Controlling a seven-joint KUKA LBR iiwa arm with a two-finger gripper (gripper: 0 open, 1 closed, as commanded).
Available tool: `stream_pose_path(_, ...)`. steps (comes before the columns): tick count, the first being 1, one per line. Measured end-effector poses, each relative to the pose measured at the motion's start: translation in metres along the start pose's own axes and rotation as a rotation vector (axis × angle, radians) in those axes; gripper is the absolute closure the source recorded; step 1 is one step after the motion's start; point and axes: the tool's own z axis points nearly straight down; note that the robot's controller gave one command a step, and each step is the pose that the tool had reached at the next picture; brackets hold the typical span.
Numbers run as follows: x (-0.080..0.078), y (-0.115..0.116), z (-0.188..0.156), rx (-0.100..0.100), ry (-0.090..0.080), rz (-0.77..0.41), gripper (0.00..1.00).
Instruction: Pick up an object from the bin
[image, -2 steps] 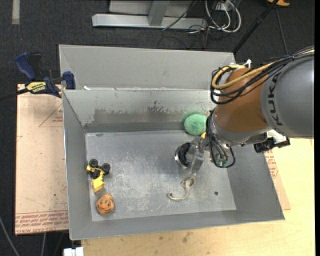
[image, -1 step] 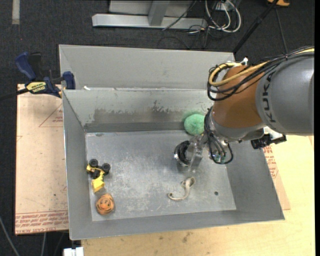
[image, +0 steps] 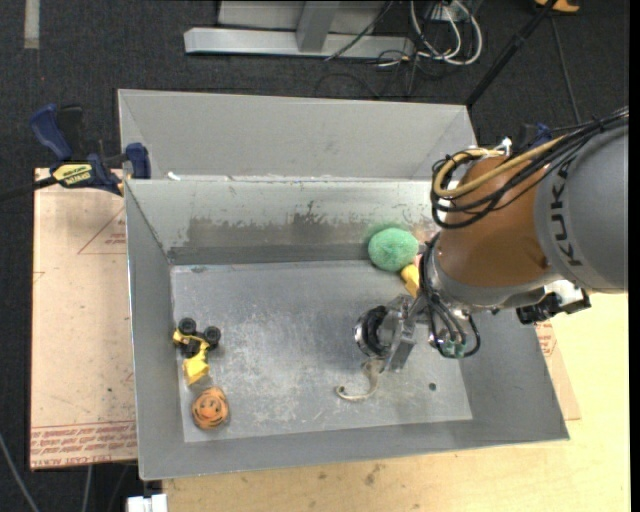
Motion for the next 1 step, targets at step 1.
stream_pose_path(1,-0.0166,0.0041,-0.0631,0.000,0.000,-0.010,1.00)
